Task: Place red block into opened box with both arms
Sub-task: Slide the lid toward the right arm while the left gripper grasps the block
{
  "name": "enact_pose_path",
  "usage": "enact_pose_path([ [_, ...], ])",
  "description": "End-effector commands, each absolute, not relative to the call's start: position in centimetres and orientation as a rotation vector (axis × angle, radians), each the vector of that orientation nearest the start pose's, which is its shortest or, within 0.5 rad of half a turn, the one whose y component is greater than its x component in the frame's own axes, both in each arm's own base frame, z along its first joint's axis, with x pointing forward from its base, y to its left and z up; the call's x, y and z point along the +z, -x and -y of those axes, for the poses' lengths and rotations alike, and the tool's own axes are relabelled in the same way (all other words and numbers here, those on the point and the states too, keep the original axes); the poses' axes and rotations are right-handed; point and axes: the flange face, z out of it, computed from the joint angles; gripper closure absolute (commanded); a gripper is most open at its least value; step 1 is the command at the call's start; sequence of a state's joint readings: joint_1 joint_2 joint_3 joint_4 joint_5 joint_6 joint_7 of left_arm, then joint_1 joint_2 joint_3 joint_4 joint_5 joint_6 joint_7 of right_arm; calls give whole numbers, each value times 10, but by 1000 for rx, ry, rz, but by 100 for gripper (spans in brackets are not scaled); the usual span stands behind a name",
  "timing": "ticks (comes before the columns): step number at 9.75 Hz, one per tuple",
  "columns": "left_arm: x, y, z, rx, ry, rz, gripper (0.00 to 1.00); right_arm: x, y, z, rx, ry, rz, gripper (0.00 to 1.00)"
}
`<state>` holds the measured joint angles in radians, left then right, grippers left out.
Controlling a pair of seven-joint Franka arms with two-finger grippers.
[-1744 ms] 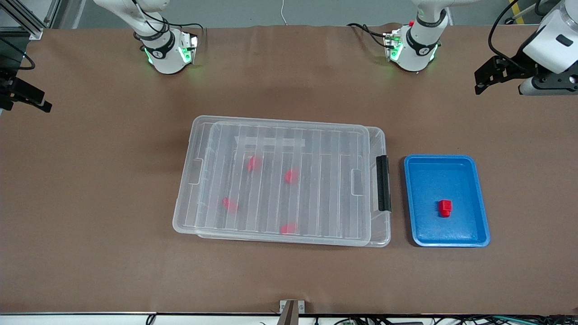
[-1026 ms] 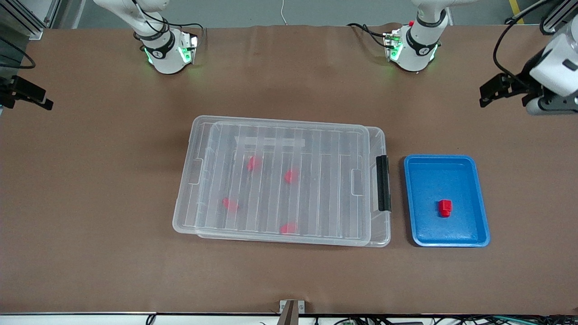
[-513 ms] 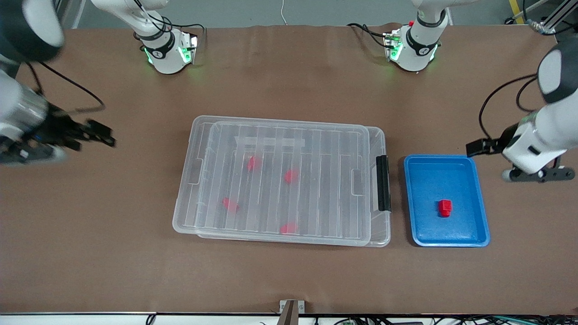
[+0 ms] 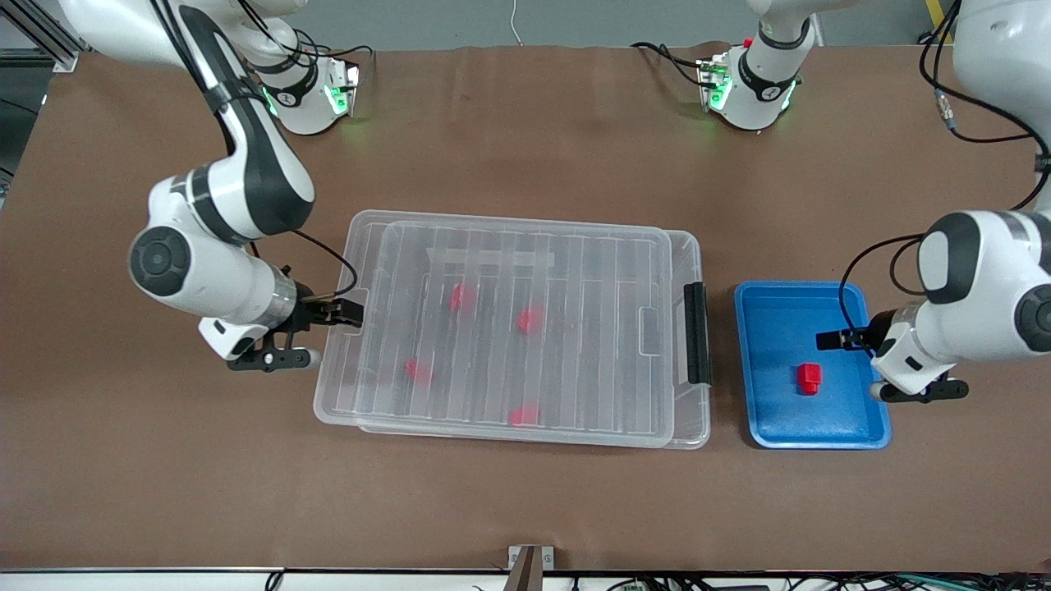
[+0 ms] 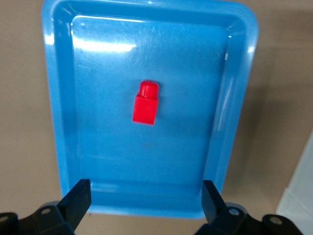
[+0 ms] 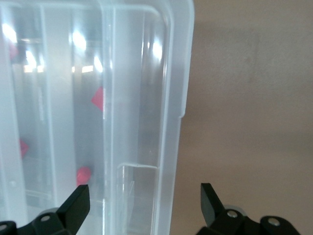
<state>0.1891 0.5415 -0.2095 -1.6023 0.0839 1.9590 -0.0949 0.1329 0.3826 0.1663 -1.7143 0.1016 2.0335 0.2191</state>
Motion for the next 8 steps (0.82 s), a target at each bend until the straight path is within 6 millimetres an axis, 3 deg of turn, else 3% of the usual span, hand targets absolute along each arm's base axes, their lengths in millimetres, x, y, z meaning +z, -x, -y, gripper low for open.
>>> enact_pose_path([
  [1, 244, -674, -20, 276, 3132, 49, 0, 354, -615, -178, 139, 3053, 34, 0],
  [2, 220, -676, -20, 290, 3139, 64, 2, 351, -615, -179, 144, 3059, 43, 0],
  [5, 179, -678, -17, 257, 3163, 66, 14, 346, -616, -159, 173, 3106, 49, 0],
  [6, 168, -678, -17, 247, 3170, 69, 21, 345, -618, -143, 190, 3123, 30, 0],
  [7, 159, -677, -16, 242, 3175, 70, 31, 345, -618, -134, 206, 3142, 32, 0],
  [8, 153, -676, -14, 252, 3177, 68, 53, 346, -619, -121, 215, 3178, 33, 0],
])
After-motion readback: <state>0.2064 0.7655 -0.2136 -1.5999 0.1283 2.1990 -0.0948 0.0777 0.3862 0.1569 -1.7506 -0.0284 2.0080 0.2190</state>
